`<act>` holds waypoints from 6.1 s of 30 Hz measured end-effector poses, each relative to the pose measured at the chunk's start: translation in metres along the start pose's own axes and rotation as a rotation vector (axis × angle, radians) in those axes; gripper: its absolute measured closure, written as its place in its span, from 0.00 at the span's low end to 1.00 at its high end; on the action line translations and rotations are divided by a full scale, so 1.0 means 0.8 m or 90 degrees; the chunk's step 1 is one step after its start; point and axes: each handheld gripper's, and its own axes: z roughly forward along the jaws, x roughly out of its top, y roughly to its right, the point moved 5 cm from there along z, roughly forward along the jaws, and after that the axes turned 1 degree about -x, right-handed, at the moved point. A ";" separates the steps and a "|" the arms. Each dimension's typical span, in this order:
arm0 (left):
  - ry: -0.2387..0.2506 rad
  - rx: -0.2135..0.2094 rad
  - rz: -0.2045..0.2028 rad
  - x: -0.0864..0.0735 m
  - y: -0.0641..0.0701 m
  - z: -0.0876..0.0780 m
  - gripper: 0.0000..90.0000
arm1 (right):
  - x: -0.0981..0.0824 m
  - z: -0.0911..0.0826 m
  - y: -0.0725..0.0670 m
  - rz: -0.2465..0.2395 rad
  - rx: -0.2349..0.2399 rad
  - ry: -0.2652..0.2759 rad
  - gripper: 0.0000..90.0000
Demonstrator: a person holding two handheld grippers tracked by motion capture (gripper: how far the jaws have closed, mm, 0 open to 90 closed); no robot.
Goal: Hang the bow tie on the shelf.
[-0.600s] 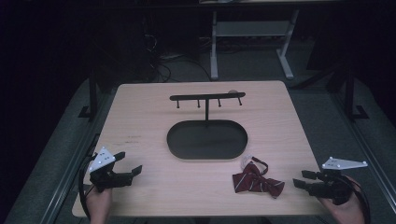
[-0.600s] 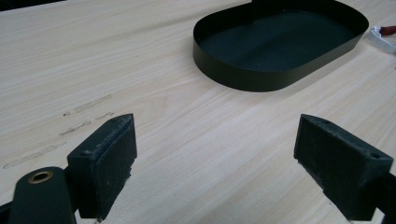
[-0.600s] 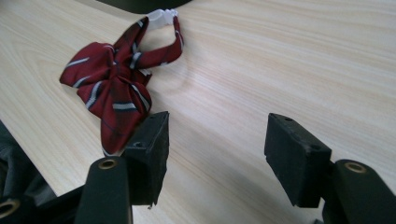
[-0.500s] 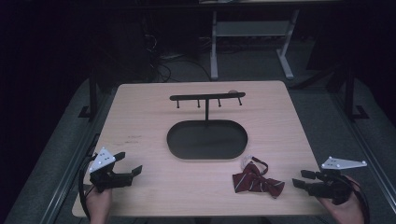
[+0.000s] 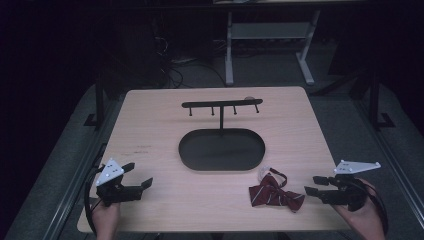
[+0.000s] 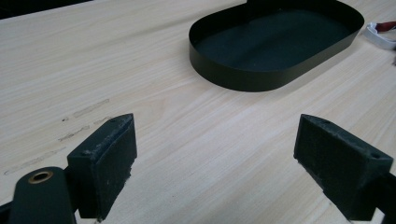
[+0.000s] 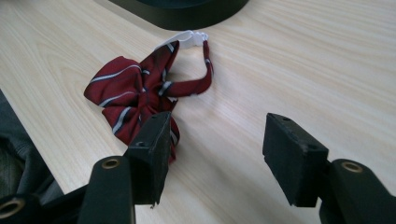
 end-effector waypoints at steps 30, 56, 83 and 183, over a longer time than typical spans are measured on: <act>-0.014 -0.010 0.027 0.000 0.006 -0.001 0.14 | 0.092 0.081 -0.010 -0.080 0.013 -0.144 0.64; -0.010 -0.002 0.012 -0.001 0.002 -0.003 0.14 | 0.087 0.138 -0.003 -0.096 -0.007 -0.261 0.81; -0.007 0.000 0.009 -0.001 0.001 -0.003 0.14 | 0.135 0.105 -0.036 -0.144 0.011 -0.206 0.99; -0.006 -0.005 0.002 0.000 -0.001 -0.002 0.14 | 0.308 0.096 0.007 -0.088 -0.051 -0.093 0.98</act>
